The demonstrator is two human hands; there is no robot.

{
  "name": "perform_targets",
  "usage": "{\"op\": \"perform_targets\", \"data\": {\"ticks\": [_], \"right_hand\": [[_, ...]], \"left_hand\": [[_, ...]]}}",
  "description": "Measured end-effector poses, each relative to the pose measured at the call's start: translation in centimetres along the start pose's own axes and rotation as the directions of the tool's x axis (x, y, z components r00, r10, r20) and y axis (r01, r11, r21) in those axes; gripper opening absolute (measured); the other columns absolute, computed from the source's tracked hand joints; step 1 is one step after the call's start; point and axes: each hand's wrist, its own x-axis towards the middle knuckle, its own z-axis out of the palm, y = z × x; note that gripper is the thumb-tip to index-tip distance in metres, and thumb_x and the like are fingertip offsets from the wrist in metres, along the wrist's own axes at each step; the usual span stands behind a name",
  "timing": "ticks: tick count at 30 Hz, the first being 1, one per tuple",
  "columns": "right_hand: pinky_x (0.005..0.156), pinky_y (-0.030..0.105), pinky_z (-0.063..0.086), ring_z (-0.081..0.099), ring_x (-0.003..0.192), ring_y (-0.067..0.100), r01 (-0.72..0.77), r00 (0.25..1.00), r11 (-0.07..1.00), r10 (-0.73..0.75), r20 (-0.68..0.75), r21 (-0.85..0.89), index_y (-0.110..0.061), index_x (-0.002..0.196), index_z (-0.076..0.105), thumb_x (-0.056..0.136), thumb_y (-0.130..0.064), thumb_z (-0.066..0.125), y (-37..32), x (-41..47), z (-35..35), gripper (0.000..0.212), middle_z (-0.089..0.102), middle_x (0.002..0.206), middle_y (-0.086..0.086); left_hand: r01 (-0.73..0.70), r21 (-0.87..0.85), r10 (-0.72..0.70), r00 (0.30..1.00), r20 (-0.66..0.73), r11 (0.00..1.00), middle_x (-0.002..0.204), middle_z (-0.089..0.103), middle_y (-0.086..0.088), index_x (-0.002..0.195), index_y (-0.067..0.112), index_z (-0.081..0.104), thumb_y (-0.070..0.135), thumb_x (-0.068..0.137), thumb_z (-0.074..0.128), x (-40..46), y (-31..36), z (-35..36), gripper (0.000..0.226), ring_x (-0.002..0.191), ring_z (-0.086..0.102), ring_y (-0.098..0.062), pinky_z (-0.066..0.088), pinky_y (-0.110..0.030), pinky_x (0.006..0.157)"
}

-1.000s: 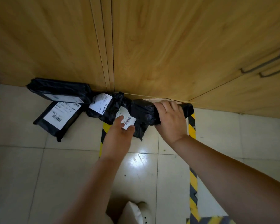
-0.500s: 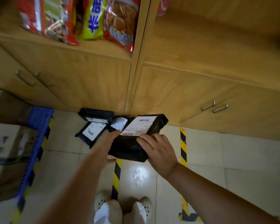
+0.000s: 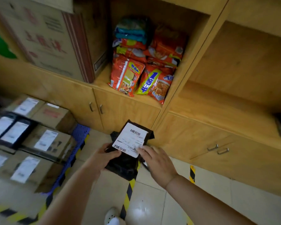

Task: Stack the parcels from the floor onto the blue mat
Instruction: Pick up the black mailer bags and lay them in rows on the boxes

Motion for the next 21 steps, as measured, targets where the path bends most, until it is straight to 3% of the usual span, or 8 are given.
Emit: {"op": "perform_targets", "data": {"ticks": [2,4,6,8,10,14,17,21], "right_hand": [[0.080,0.025,0.052,0.047,0.104,0.011,-0.104,0.994,0.994,0.103,0.035,0.033,-0.025,0.130,0.043,0.059,-0.008,0.078,-0.4,1.0,-2.3,0.081,0.059,0.117,-0.010],[0.097,0.032,0.048,0.046,0.120,0.014,-0.117,0.992,0.992,0.113,0.058,0.057,-0.025,0.137,0.041,0.068,-0.010,0.076,-1.2,1.9,-4.7,0.079,0.053,0.130,-0.009],[0.118,0.031,0.018,0.024,0.141,0.016,-0.051,0.992,0.997,0.044,0.116,0.058,-0.023,0.150,0.020,0.083,-0.012,0.065,-1.8,2.0,-6.8,0.082,0.028,0.153,-0.008],[0.114,0.024,-0.001,0.004,0.147,0.013,-0.025,0.987,0.997,0.014,0.159,0.069,-0.024,0.152,-0.001,0.087,-0.019,0.062,-2.1,1.7,-8.4,0.091,0.006,0.159,-0.007],[0.114,0.025,-0.002,-0.002,0.147,0.013,0.001,0.980,0.998,-0.014,0.197,0.065,-0.024,0.151,-0.010,0.085,-0.025,0.066,-2.9,1.4,-9.9,0.101,-0.002,0.160,-0.005],[0.117,0.032,-0.006,-0.006,0.147,0.015,0.115,0.963,0.993,-0.114,0.245,0.009,-0.027,0.150,-0.011,0.079,-0.032,0.071,-4.3,0.3,-12.2,0.108,-0.006,0.160,-0.002],[0.118,0.034,-0.008,-0.007,0.147,0.014,0.177,0.951,0.984,-0.173,0.256,0.006,-0.026,0.151,-0.004,0.080,-0.040,0.068,-5.9,0.1,-13.6,0.103,-0.005,0.160,-0.004],[0.117,0.033,0.001,0.007,0.146,0.013,0.134,0.913,0.978,-0.183,0.364,0.157,-0.027,0.152,0.005,0.087,-0.043,0.061,-9.8,0.8,-15.9,0.087,0.008,0.160,-0.007]], "left_hand": [[-0.073,0.078,0.072,0.997,0.014,0.994,0.098,0.067,-0.004,0.116,0.023,0.056,0.010,0.077,0.075,-2.4,0.8,-1.4,0.045,0.084,0.066,-0.020,0.054,-0.029,0.062],[-0.148,0.168,0.144,0.989,0.037,0.975,0.104,0.069,-0.003,0.108,0.032,0.059,0.019,0.065,0.081,-4.6,1.2,-2.7,0.050,0.090,0.067,-0.016,0.055,-0.033,0.077],[-0.196,0.224,0.184,0.980,0.074,0.955,0.102,0.069,0.003,0.104,0.035,0.060,0.015,0.070,0.079,-7.4,1.7,-3.4,0.043,0.088,0.067,-0.008,0.054,-0.025,0.076],[-0.235,0.267,0.214,0.971,0.104,0.935,0.104,0.068,0.005,0.113,0.031,0.060,0.010,0.075,0.076,-9.6,1.7,-3.7,0.046,0.092,0.066,-0.009,0.054,-0.025,0.079],[-0.260,0.320,0.248,0.966,0.079,0.911,0.113,0.065,0.005,0.121,0.030,0.055,0.011,0.073,0.077,-11.7,1.6,-3.8,0.056,0.100,0.064,-0.014,0.052,-0.033,0.088],[-0.286,0.418,0.321,0.947,-0.015,0.862,0.115,0.061,0.010,0.119,0.036,0.049,0.013,0.072,0.077,-15.7,0.9,-4.0,0.060,0.099,0.061,-0.010,0.051,-0.031,0.088],[-0.294,0.515,0.366,0.930,-0.042,0.805,0.113,0.059,0.012,0.120,0.036,0.048,0.014,0.071,0.077,-18.9,0.2,-4.1,0.061,0.102,0.059,-0.011,0.049,-0.030,0.091],[-0.303,0.623,0.437,0.897,-0.069,0.721,0.105,0.056,0.017,0.111,0.037,0.052,0.012,0.069,0.076,-23.4,-1.1,-4.8,0.054,0.102,0.056,-0.009,0.047,-0.029,0.092]]}}
